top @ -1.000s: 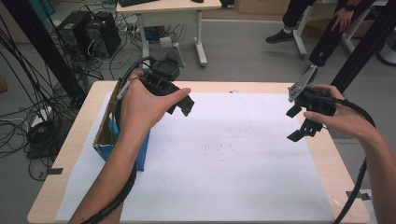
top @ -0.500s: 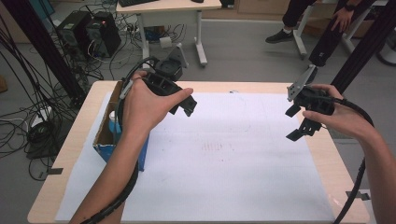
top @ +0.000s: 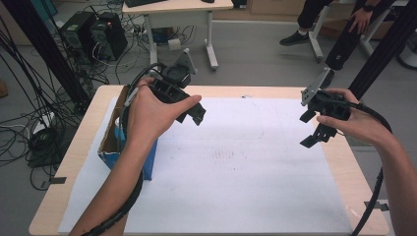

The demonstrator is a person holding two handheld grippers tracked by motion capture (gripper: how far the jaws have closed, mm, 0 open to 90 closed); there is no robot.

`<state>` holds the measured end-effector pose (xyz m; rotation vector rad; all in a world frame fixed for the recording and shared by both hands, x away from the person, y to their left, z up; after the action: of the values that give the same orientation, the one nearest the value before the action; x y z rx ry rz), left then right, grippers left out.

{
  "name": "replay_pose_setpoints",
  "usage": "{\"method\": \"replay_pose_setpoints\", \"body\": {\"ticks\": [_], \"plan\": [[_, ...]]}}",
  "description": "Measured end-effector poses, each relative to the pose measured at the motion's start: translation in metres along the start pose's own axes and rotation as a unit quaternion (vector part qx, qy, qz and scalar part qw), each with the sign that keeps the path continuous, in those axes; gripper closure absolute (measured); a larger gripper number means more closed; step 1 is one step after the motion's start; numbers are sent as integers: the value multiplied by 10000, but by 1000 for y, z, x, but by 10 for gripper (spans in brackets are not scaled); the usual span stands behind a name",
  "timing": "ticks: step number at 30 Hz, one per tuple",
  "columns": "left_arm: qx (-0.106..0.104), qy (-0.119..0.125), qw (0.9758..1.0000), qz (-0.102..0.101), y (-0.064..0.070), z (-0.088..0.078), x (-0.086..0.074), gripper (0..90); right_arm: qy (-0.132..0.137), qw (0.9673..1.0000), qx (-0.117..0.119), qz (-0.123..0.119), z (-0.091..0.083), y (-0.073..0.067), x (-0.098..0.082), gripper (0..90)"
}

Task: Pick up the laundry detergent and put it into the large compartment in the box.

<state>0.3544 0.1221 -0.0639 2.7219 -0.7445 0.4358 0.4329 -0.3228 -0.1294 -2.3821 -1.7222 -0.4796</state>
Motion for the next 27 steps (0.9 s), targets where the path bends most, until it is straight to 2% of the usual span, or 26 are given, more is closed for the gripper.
{"method": "replay_pose_setpoints", "body": {"ticks": [3,11,27], "plan": [[-35,27,10000,-2,0,2,-2,45,7,10000,24,-7,1,1,0,33],[2,8,9999,112,10,2,5,44,88,10000,27,-27,2,4,-5,33],[-63,40,9997,222,13,3,7,45,139,9999,-27,13,-4,2,-10,33]]}}
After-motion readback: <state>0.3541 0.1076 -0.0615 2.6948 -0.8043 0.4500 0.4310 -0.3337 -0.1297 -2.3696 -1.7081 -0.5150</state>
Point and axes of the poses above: each handheld gripper's, and its own axes: z roughly forward along the jaws, x roughly out of its top, y roughly to its right, the point moved 2 cm from there along z, roughly forward along the jaws, and after that the axes turned 9 degrees about -x, right-handed, at the moved point
